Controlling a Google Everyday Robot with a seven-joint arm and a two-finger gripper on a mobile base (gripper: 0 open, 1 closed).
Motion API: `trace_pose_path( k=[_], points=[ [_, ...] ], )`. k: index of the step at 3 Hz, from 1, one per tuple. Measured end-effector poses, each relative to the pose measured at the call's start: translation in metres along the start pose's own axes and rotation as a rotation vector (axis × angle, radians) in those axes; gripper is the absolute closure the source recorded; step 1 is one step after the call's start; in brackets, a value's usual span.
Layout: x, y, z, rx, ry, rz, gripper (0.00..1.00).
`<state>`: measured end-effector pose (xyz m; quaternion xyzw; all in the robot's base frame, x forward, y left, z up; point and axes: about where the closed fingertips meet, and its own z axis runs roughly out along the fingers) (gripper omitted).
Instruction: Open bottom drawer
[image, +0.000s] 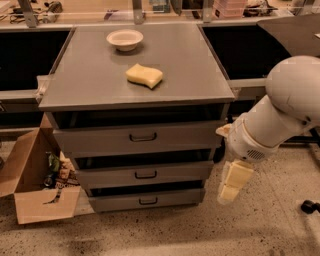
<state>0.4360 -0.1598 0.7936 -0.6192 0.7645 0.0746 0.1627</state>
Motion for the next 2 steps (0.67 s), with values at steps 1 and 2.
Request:
trace_pose_path(
  k=[1, 2],
  points=[
    [0.002, 0.005, 0.010, -0.020, -0.009, -0.005, 0.00],
    [0.014, 0.022, 0.072, -0.086, -0.052, -0.041, 0.00]
  ],
)
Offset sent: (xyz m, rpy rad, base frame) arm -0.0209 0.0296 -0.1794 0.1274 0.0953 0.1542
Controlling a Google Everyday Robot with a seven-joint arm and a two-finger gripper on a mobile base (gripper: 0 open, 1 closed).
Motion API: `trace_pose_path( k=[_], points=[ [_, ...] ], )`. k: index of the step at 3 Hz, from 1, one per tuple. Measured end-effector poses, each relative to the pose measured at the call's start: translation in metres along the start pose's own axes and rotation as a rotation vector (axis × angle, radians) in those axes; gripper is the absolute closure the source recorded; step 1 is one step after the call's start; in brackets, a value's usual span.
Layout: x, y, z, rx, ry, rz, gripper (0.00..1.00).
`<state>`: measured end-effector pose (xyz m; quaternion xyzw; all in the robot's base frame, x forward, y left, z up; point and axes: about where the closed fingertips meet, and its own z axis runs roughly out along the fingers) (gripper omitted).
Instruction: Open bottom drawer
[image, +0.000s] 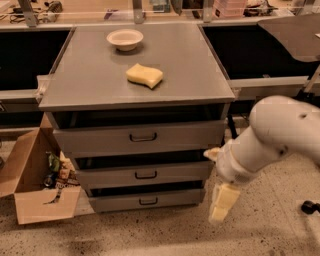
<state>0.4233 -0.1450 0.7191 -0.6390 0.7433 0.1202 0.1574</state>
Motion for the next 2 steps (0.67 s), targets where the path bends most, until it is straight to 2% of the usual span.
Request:
trace_pose_path(
  k=[1, 2],
  points=[
    [0.014, 0.018, 0.091, -0.070, -0.072, -0.057, 0.00],
    [0.022, 0.031, 0.165, -0.120, -0.176, -0.088, 0.00]
  ],
)
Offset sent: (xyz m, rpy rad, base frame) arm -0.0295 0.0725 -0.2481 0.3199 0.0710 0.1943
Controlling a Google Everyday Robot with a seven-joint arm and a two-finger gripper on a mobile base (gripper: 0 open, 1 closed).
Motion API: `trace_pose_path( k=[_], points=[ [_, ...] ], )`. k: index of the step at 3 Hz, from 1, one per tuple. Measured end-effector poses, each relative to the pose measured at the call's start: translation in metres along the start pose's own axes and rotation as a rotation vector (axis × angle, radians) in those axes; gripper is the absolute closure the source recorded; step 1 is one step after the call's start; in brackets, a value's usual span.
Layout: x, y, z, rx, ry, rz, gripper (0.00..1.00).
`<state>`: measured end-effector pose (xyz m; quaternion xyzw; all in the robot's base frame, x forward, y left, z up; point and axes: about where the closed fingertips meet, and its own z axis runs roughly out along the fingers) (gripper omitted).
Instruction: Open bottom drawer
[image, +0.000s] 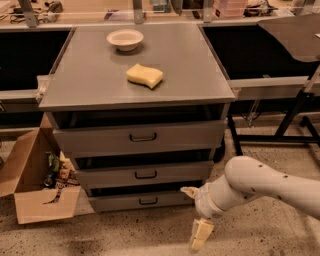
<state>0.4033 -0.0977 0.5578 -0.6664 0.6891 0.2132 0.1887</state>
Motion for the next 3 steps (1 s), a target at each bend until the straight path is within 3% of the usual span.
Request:
trace_pose_path(
  k=[1, 3],
  points=[
    [0.012, -0.007, 0.054, -0.034, -0.083, -0.001, 0.00],
    [0.032, -0.010, 0.088, -0.064, -0.087, 0.031, 0.00]
  ],
)
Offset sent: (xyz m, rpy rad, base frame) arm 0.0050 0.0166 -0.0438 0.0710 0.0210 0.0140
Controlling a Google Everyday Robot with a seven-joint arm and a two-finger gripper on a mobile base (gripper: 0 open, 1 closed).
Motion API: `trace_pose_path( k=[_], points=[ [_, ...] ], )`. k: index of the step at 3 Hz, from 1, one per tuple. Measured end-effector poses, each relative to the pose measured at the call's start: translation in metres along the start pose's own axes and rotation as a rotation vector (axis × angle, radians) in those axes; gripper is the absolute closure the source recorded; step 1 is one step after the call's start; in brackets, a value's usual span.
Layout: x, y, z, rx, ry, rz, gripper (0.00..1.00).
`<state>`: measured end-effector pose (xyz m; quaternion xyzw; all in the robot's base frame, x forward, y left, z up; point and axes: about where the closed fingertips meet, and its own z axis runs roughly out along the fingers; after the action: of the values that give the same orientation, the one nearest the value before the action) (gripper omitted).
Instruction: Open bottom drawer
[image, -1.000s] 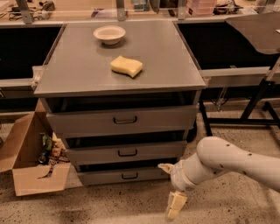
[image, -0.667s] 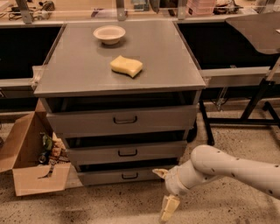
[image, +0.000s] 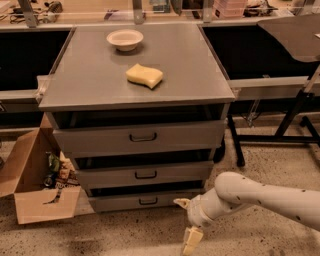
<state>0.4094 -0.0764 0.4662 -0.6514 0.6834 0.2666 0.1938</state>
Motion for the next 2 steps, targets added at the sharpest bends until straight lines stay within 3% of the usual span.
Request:
trace_pose_path(
  k=[1, 2],
  points=[
    [0.044, -0.038, 0.041, 0.035, 0.038, -0.046, 0.00],
    [0.106, -0.077, 0.111, 0.035, 0.081, -0.063, 0.00]
  ],
)
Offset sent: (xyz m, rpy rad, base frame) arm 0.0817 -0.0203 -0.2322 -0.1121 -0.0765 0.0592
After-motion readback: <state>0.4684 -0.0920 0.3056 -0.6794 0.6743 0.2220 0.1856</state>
